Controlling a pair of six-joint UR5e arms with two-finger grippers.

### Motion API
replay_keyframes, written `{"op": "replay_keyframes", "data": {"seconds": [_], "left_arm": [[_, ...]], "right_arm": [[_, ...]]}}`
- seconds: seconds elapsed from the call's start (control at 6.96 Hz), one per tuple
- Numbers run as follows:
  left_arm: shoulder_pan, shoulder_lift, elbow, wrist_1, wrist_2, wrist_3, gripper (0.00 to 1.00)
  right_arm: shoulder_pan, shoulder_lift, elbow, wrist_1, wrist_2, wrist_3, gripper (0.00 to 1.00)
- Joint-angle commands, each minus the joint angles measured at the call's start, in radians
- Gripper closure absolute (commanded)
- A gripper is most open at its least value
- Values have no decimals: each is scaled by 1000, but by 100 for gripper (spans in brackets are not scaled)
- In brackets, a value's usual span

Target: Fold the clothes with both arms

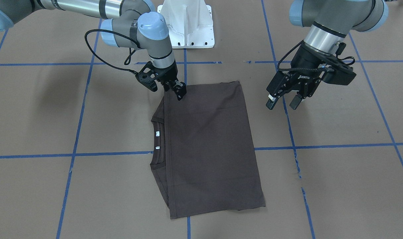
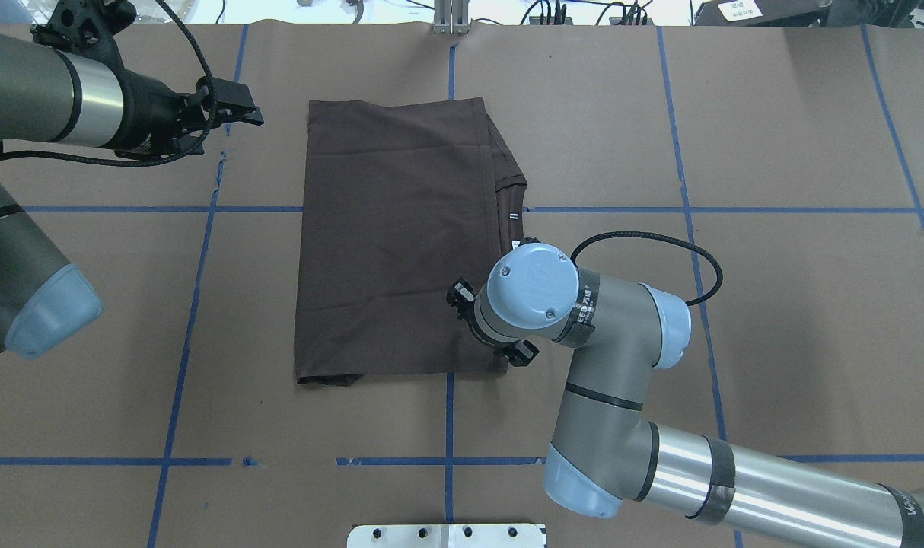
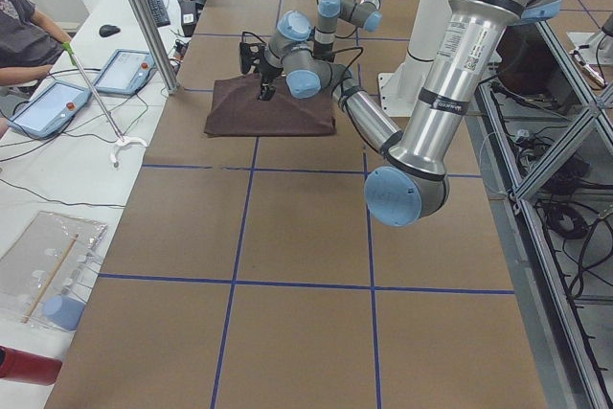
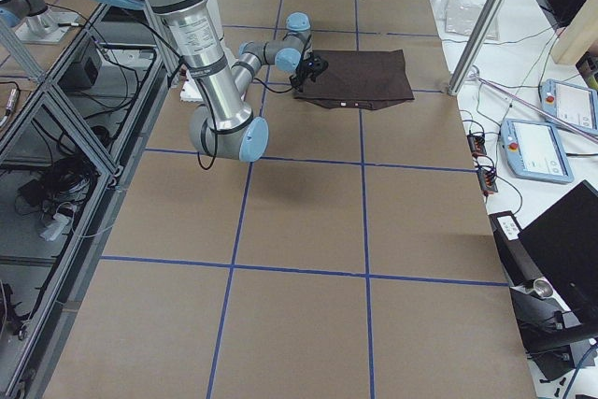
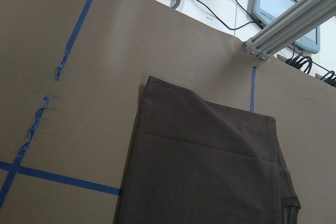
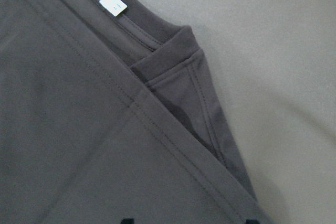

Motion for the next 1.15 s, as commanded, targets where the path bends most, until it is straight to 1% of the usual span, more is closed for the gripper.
{"op": "replay_keyframes", "data": {"seconds": [0.0, 0.29, 0.43, 0.58, 0.72, 1.01], "left_arm": [[0, 1, -2, 0, 2, -1, 0], [0, 1, -4, 0, 2, -1, 0], [-2, 1, -4, 0, 2, -1, 0], [-2, 4, -5, 0, 0, -1, 0], [-2, 4, -7, 0, 0, -1, 0], [-2, 4, -8, 0, -2, -1, 0]], "right_arm": [[0, 2, -15, 0, 0, -4, 23], [-3, -6, -17, 0, 2, -4, 23], [-6, -6, -17, -1, 2, -2, 26], [-12, -7, -21, -1, 2, 1, 31], [-15, -7, -23, -1, 2, 4, 39], [-21, -9, -23, -4, 2, 10, 75]]}}
